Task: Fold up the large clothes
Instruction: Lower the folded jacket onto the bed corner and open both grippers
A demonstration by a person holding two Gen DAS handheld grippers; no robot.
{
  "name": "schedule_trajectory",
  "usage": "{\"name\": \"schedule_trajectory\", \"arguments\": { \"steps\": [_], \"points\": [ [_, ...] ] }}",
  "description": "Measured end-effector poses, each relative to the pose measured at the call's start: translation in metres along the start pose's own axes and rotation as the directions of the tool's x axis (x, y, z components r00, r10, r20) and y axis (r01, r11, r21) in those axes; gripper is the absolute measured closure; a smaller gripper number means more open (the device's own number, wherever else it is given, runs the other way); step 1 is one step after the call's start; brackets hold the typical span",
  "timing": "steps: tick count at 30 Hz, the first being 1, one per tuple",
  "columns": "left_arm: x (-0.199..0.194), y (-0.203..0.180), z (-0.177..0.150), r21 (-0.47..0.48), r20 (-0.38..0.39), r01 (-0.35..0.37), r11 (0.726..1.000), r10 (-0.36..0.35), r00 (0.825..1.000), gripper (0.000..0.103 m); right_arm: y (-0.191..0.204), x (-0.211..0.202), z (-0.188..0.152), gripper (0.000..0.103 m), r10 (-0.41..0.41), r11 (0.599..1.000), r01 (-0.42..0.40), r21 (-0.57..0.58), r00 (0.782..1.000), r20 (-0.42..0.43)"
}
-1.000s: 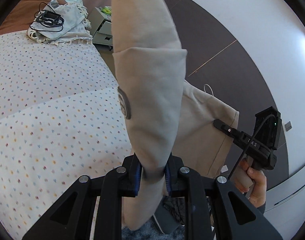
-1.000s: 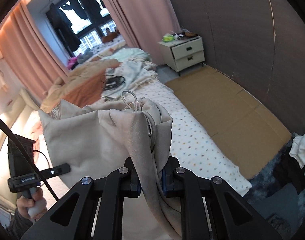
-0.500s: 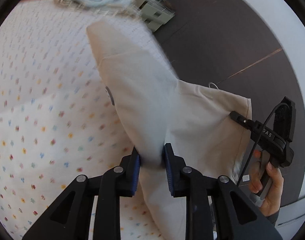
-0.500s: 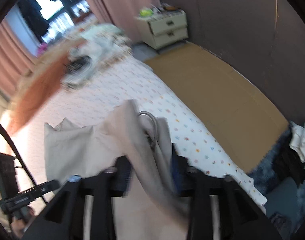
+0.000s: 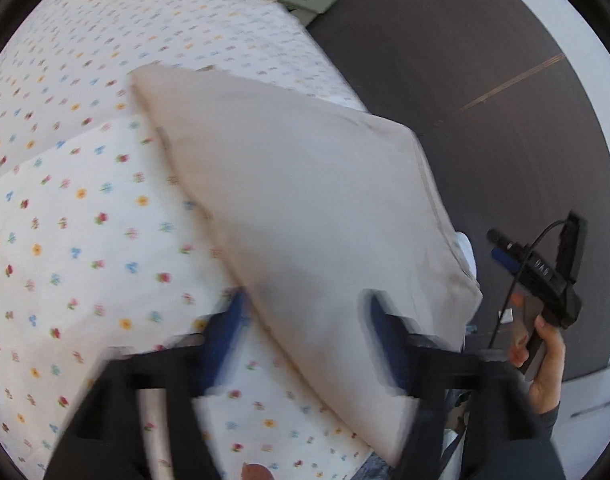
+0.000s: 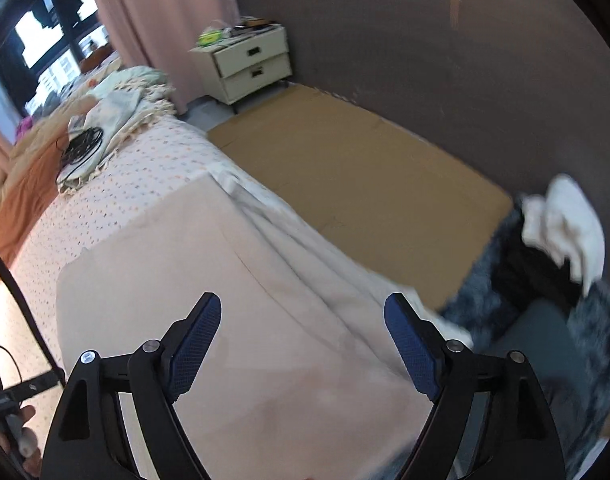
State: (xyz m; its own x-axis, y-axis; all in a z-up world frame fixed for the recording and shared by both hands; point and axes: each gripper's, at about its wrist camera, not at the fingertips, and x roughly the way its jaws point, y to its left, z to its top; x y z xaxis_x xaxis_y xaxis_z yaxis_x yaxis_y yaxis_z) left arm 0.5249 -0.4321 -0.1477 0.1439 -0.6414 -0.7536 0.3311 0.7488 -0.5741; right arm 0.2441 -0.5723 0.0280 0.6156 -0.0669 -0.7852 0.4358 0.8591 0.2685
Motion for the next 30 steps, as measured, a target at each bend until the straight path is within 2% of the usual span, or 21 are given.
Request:
{"name": "schedule_trajectory", "arguments": {
  "steps": [1, 4, 7, 10, 11, 13, 16, 19, 20, 22, 28, 30],
  "points": [
    [-0.003, -0.005, -0.003, 0.023, 0.013, 0.007, 1.0, -0.007, 1.0, 0.012, -0.012, -0.007, -0.01, 0.02, 0.005, 1.0, -0.005, 0.023, 1.0, 0.002],
    [0.001, -0.02, -0.007, 0.088, 0.008, -0.005, 0.996, 0.004, 1.0, 0.012, -0.038, -0.02, -0.034, 0.02, 0.028, 0.996, -0.029, 0.088, 0.999, 0.015],
    [0.003, -0.028, -0.016, 0.093, -0.002, -0.015, 0.996, 0.015, 1.0, 0.012, -0.063, -0.033, -0.057, 0.02, 0.077, 0.983, -0.083, 0.163, 0.996, 0.041],
    [0.012, -0.033, -0.025, 0.098, -0.03, -0.025, 0.995, 0.028, 0.999, 0.012, -0.074, -0.022, -0.065, 0.023, 0.1, 0.973, -0.101, 0.209, 0.995, 0.017],
    [0.015, -0.033, -0.028, 0.102, -0.038, -0.03, 0.994, 0.034, 0.999, 0.012, -0.078, -0.019, -0.066, 0.028, 0.115, 0.969, -0.114, 0.221, 0.993, 0.012],
    [0.021, -0.034, -0.034, 0.104, -0.057, -0.029, 0.994, 0.035, 0.998, 0.012, -0.085, -0.011, -0.066, 0.053, 0.16, 0.957, -0.154, 0.246, 0.987, -0.003],
    [0.026, -0.032, -0.039, 0.113, -0.072, -0.022, 0.993, 0.031, 0.997, 0.012, -0.093, 0.009, -0.052, 0.074, 0.19, 0.943, -0.18, 0.28, 0.982, -0.012],
    [0.032, -0.031, -0.041, 0.11, -0.073, -0.014, 0.994, 0.022, 0.997, 0.012, -0.109, 0.009, -0.044, 0.093, 0.218, 0.928, -0.216, 0.304, 0.976, 0.029],
    [0.034, -0.03, -0.042, 0.1, -0.072, 0.001, 0.995, 0.006, 0.997, 0.013, -0.113, 0.005, -0.04, 0.094, 0.227, 0.923, -0.231, 0.308, 0.973, 0.047],
    [0.039, -0.027, -0.04, 0.078, -0.071, 0.024, 0.997, -0.019, 0.997, 0.025, -0.121, -0.002, -0.029, 0.098, 0.218, 0.926, -0.23, 0.3, 0.973, 0.075],
    [0.056, -0.028, -0.032, 0.048, -0.039, 0.035, 0.998, -0.033, 0.999, 0.026, -0.154, 0.0, -0.012, 0.098, 0.131, 0.926, -0.15, 0.348, 0.988, 0.077],
    [0.056, -0.028, -0.032, 0.052, -0.032, 0.038, 0.998, -0.036, 0.999, 0.026, -0.161, 0.007, -0.012, 0.097, 0.145, 0.925, -0.152, 0.347, 0.988, 0.047]
  ]
}}
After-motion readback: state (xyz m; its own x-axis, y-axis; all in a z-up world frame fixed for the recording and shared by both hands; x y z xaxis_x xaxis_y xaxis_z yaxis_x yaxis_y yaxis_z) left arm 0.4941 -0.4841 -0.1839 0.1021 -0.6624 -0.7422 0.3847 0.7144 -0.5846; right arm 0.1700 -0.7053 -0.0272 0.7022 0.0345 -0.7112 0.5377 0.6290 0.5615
